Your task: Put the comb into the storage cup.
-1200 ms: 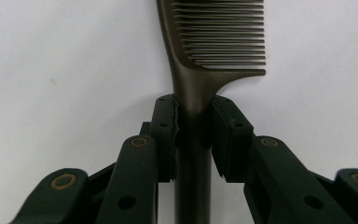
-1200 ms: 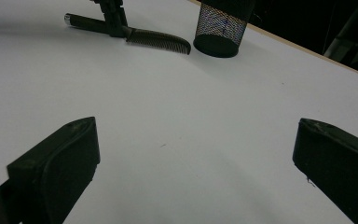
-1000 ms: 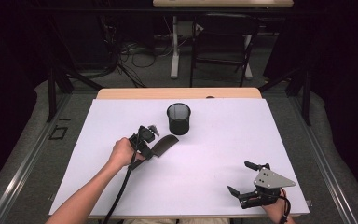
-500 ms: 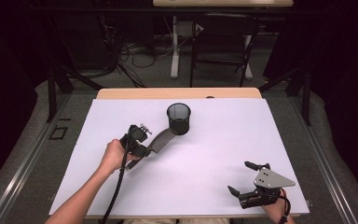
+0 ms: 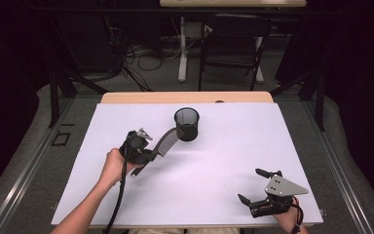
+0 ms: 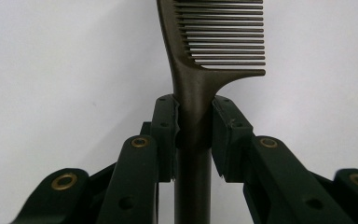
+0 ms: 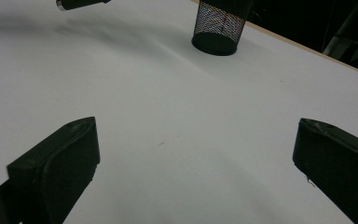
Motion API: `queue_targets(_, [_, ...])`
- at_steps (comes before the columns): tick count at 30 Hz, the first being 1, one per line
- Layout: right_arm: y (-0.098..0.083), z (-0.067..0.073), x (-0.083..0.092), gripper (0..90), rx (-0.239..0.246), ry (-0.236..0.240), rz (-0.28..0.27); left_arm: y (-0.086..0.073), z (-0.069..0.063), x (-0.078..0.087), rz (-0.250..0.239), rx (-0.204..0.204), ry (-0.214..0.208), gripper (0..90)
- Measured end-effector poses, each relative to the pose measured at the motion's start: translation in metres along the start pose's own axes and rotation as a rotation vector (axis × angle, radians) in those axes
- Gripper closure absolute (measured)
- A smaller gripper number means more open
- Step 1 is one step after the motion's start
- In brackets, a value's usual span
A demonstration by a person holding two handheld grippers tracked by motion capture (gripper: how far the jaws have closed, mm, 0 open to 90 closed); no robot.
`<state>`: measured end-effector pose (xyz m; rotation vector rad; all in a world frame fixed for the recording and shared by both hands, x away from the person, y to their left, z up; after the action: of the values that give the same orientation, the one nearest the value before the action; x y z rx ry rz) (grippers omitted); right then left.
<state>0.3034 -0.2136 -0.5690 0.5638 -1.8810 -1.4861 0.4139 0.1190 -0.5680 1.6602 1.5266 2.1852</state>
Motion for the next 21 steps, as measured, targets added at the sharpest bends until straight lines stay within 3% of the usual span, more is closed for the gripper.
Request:
queue_targets(16, [-0.0005, -0.0003, -0.0001, 0.2, -0.004, -0.001, 0.000, 0.0012, -0.0082, 0.0056, -0.175, -0.010, -0.006, 72.2])
queue_targets(21, [0.0003, 0.0000, 0.0001, 0.2, 0.003, -0.003, -0.001, -0.0004, -0.0075, 0.0069, -0.228, -0.007, 0.021, 72.2])
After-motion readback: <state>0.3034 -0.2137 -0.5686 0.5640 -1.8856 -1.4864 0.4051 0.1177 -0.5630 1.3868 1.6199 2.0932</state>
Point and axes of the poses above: each handheld gripper's, and its own axes: x roughly backward along the jaws, y roughly out of its top, z roughly to its left, the point moved 9 cm from there along -x, roughly forward along the jaws, and after that the axes turned 10 degrees about -z, right-handed, at the moved point
